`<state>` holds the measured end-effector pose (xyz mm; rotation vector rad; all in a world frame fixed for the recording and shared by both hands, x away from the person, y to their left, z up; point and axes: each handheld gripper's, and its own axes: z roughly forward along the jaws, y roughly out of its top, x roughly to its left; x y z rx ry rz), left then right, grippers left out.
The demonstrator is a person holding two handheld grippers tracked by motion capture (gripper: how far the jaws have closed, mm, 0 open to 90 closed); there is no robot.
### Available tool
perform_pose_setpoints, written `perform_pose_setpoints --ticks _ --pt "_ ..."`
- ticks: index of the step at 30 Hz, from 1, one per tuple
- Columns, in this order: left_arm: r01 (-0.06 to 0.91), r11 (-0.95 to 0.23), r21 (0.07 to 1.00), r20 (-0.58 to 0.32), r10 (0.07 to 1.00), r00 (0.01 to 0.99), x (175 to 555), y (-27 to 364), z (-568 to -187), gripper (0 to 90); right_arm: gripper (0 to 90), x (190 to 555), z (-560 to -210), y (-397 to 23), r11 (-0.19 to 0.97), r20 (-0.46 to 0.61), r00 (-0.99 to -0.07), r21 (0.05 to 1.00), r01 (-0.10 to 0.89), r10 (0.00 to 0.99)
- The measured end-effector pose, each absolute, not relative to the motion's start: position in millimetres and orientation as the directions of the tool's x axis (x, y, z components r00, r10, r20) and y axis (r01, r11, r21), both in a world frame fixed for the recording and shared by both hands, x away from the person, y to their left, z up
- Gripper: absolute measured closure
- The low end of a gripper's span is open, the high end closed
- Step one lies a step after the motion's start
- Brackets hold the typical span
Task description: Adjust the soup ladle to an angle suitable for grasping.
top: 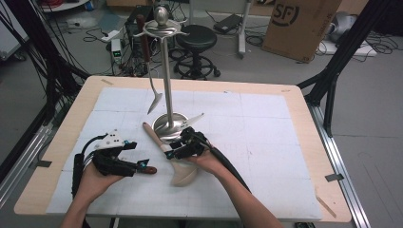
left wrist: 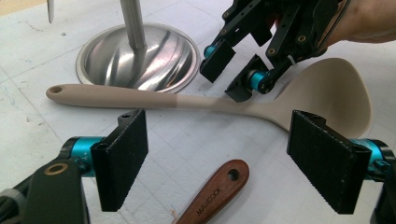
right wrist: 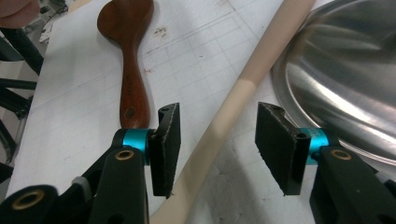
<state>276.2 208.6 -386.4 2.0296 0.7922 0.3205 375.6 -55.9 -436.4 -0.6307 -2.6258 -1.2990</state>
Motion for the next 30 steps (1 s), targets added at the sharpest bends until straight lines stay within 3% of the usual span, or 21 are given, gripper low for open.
perform_pose_setpoints --ticks 16,22,30 --pt "0.413 -0.378 0.829 -0.082 0.648 0.757 276 209 -386 21.2 49.7 375 -447 -40 0.591 0.292 -0.909 0.691 0.416 0.298" --pt "0.413 -0.377 0.829 -0.082 0.648 0.757 276 209 -386 21.3 58.7 373 -446 -38 0.613 0.24 -0.917 0.686 0.392 0.318" --pt "0.412 -0.377 0.829 -0.082 0.648 0.757 276 210 -387 21.3 63.8 376 -447 -42 0.59 0.303 -0.895 0.673 0.445 0.328"
